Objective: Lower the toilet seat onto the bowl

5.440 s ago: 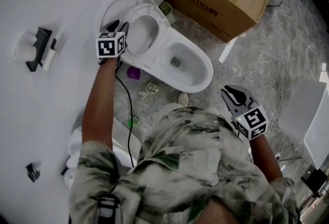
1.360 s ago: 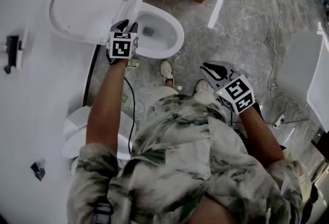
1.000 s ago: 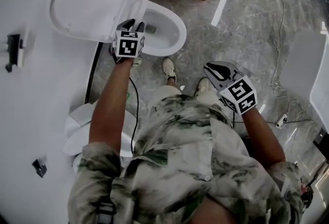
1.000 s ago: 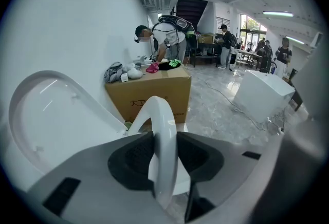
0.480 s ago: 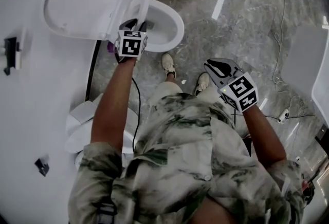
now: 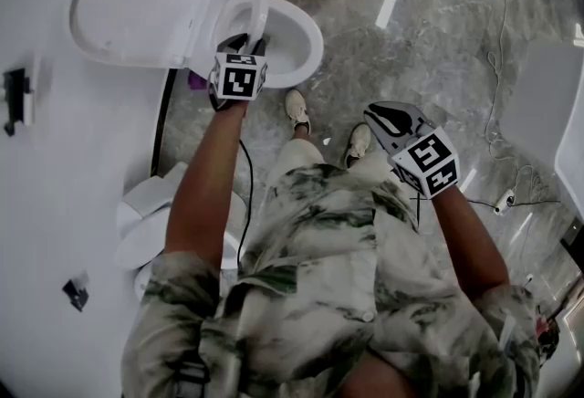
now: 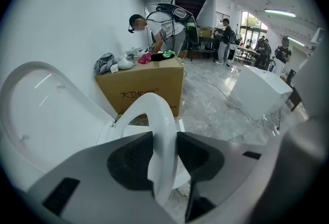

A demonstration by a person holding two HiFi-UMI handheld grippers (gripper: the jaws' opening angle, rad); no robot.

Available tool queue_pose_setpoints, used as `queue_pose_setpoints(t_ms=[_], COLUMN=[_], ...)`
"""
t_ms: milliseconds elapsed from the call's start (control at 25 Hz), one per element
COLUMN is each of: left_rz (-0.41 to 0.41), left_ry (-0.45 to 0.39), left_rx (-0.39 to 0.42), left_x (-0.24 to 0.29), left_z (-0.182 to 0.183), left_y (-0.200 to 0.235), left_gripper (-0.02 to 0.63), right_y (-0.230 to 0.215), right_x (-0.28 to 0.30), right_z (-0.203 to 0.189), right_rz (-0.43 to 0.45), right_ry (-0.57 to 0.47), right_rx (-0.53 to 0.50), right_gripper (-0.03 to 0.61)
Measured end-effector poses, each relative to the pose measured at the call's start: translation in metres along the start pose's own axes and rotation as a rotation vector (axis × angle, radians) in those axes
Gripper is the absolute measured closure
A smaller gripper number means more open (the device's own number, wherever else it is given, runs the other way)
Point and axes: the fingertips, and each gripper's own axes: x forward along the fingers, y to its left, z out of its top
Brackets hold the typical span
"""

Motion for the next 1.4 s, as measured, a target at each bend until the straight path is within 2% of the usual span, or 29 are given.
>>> queue_pose_setpoints(t_ms=[760,1400], left_rz=[-0.028,-0.070], left_ry=[0.042,0.068], left_rx=[0.027,-0.004], left_x=[0.045,0.089], left_z=[-0.027,-0.054], left_y=[-0.051,-0.084], left_gripper=[0.453,0.452], right_y=[-0.015,-0.028], right_x=[-0.005,0.011], right_z=[-0.031,-0.045], right_rz=[-0.014,0.003], right_ry=[0.036,0.097], right_rx=[0.022,0.006], right_gripper=[0.509,0.509])
